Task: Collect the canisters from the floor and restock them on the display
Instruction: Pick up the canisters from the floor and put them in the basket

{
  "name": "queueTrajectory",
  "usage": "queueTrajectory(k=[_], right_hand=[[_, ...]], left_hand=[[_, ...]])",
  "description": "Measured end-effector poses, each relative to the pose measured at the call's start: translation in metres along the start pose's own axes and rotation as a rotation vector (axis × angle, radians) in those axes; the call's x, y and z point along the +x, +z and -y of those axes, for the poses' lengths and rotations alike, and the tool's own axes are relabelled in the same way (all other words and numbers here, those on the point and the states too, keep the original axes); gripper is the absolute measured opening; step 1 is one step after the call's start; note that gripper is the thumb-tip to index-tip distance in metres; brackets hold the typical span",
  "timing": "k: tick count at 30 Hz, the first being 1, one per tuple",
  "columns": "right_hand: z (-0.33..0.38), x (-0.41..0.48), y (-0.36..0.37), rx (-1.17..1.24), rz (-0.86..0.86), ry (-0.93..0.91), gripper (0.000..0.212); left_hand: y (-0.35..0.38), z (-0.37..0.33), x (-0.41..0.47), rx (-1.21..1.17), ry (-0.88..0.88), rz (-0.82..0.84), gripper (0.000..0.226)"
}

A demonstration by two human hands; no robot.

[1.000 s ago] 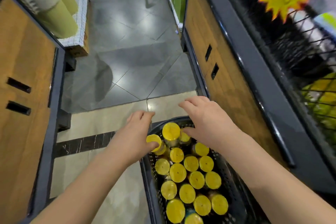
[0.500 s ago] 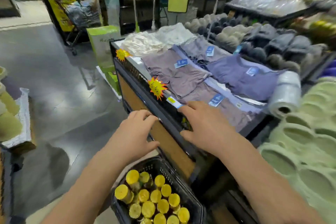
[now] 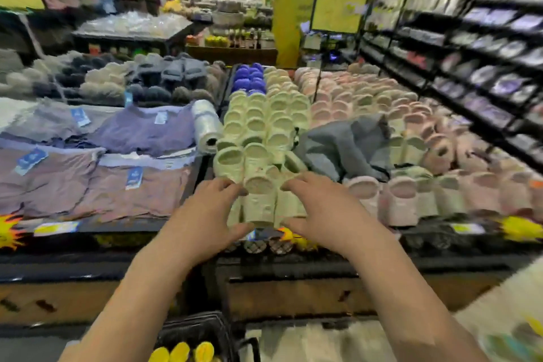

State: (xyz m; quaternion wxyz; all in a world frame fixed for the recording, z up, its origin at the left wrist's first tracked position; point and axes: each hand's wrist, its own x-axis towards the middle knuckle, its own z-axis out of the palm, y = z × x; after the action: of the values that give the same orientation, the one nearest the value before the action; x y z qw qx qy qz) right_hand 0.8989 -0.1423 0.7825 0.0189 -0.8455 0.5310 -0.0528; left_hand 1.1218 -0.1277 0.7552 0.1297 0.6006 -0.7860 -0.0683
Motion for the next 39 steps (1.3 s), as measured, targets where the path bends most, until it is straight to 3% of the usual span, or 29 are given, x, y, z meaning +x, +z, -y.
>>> queueTrajectory(k=[2, 9, 19, 24, 31, 39], right_hand=[[-0.032, -0.036, -0.007, 0.021, -0.009, 0.096, 0.062], [-0.149, -0.173, -0.024, 0.033, -0.041, 0.422, 0.056], [-0.323, -0.41, -0.036, 0.025, 0.013, 0.881, 0.059], [-0.388, -0.492, -0.034, 0.045, 0.014, 1.043, 0.061], [-0.487, -0.547, -0.012, 0.097, -0.003, 1.201, 0.054], [-0.635, -0.534, 0.018, 0.094, 0.029, 1.26, 0.053]], left_hand=[[0.013, -0.042, 0.018, 0.001, 0.091, 0.045, 0.085], [0.061, -0.21, 0.057, -0.01, 0.399, 0.161, 0.062], [0.168, -0.507, 0.074, -0.023, 0.807, 0.324, 0.065], [0.22, -0.616, 0.076, -0.025, 0.923, 0.374, 0.063], [0.29, -0.727, 0.122, 0.015, 1.015, 0.449, 0.06], [0.382, -0.818, 0.228, 0.022, 1.046, 0.577, 0.058]])
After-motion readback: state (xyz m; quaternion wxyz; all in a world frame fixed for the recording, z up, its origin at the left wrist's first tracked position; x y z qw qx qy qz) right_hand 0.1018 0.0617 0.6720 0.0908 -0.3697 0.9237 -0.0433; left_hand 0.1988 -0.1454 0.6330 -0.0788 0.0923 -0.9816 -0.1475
